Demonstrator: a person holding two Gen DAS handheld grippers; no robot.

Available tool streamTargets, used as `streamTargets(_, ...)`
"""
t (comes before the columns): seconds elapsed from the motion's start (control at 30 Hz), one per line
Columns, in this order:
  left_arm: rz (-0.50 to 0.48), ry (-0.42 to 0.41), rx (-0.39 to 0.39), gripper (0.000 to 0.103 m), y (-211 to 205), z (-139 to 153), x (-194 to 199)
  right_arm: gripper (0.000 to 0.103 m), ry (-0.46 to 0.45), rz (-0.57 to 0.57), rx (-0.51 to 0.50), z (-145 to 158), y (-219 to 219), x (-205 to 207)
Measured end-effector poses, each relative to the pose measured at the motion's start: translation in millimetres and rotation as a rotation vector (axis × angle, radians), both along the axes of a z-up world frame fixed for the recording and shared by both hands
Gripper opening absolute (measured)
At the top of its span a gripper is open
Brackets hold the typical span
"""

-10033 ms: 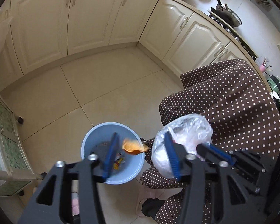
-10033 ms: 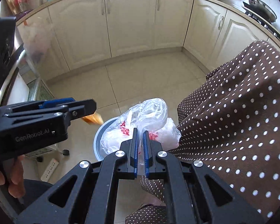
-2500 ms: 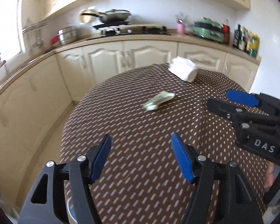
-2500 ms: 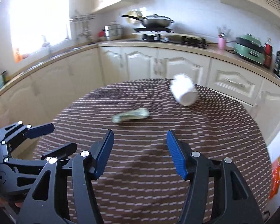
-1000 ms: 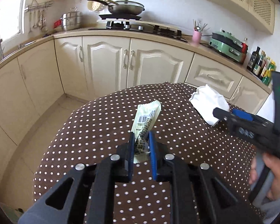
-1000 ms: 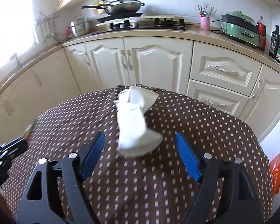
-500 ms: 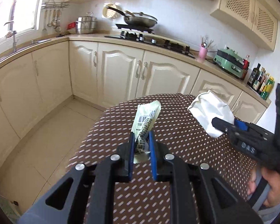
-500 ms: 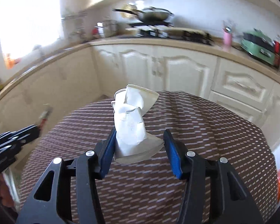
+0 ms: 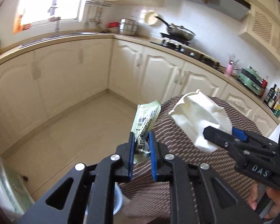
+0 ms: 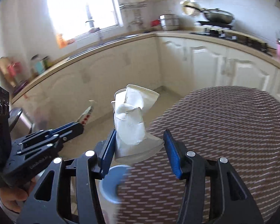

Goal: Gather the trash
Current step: 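Carry the wrapper and cup over the blue bin and open both grippers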

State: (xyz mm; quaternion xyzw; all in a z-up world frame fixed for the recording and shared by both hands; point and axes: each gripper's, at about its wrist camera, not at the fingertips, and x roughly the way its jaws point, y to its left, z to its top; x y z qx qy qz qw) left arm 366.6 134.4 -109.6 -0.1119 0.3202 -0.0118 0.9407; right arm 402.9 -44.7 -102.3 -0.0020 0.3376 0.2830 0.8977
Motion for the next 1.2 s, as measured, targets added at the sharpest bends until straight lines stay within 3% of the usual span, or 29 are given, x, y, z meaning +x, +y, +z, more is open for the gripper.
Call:
streamTargets(0.2,0.104,0.051,-0.015,0.014,60.6,-33.5,-38.2,0.048,0.059,0.069,0.005,-31.2,65.1,-22.5)
streamTargets(0.47,0.208,0.179,-0.050,0.014,116.1,-110.0,-65.5,0.048,0.143,0.116,-0.077,-103.2,118.8,-46.0)
streamTargets(0.67,0.235,0.280,-0.092,0.014,130.9,-168.7,-71.0,0.048,0.196,0.112,-0.161,-158.5,131.9,-49.5)
streamTargets(0.93,0.218,0.389,-0.129,0.014,128.8,-228.5,-60.1,0.048,0.222,0.075,-0.249,-202.0,130.4,-41.0)
streamTargets(1.2,0.159,0.428,-0.159,0.017,117.6,-254.0,-32.0,0.049,0.224,0.030,-0.294,-225.5,123.6,-31.6)
